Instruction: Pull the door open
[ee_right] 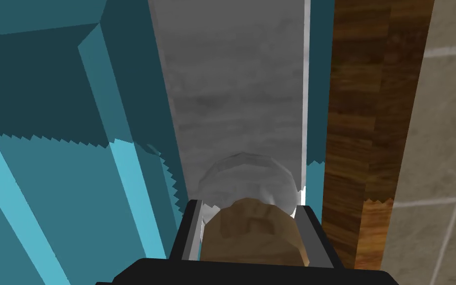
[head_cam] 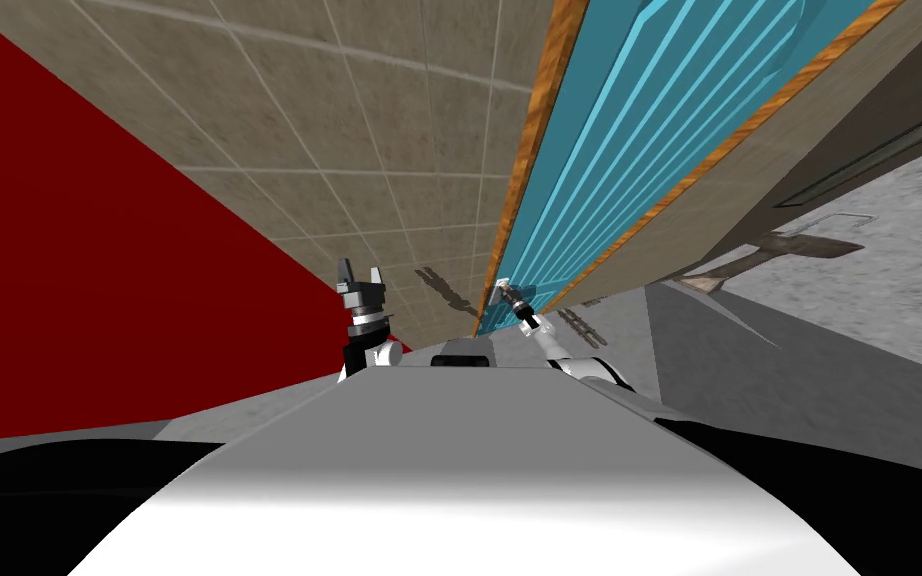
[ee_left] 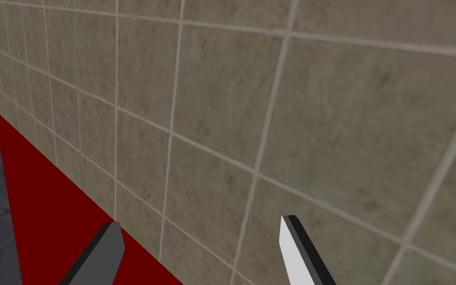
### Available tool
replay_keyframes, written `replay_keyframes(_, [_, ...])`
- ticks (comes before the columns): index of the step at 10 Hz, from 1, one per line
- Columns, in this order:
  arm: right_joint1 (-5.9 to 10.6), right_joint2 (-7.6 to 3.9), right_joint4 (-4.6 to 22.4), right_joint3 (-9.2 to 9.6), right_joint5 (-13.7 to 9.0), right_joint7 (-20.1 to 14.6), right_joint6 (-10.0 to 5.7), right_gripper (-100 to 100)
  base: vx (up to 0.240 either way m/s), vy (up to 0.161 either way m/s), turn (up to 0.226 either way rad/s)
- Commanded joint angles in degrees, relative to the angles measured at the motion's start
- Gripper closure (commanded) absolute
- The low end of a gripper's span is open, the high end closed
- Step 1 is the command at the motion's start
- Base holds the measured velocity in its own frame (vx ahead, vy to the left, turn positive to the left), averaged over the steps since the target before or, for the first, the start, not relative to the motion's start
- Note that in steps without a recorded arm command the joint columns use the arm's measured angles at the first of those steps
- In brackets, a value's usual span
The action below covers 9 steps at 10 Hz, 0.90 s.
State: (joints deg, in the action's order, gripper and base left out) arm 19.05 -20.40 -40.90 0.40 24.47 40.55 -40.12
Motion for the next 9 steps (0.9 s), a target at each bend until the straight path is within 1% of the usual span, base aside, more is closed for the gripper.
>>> replay_keyframes(1, [0.07, -0.17, -0.1, -0.22, -1.2, -1.8, 0.19, 100, -0.041, -0.060, 0.083])
replay_keyframes(3, [0.02, -0.08, -0.3, -0.24, -3.0, -4.6, 0.51, 100, -0.045, -0.056, 0.115])
replay_keyframes(5, [-0.04, 0.00, -0.5, -0.25, -4.8, -7.3, 0.82, 100, -0.072, -0.088, 0.123])
replay_keyframes(9, [-0.17, 0.21, -0.9, -0.30, -9.3, -14.0, 1.61, 100, -0.071, -0.078, 0.145])
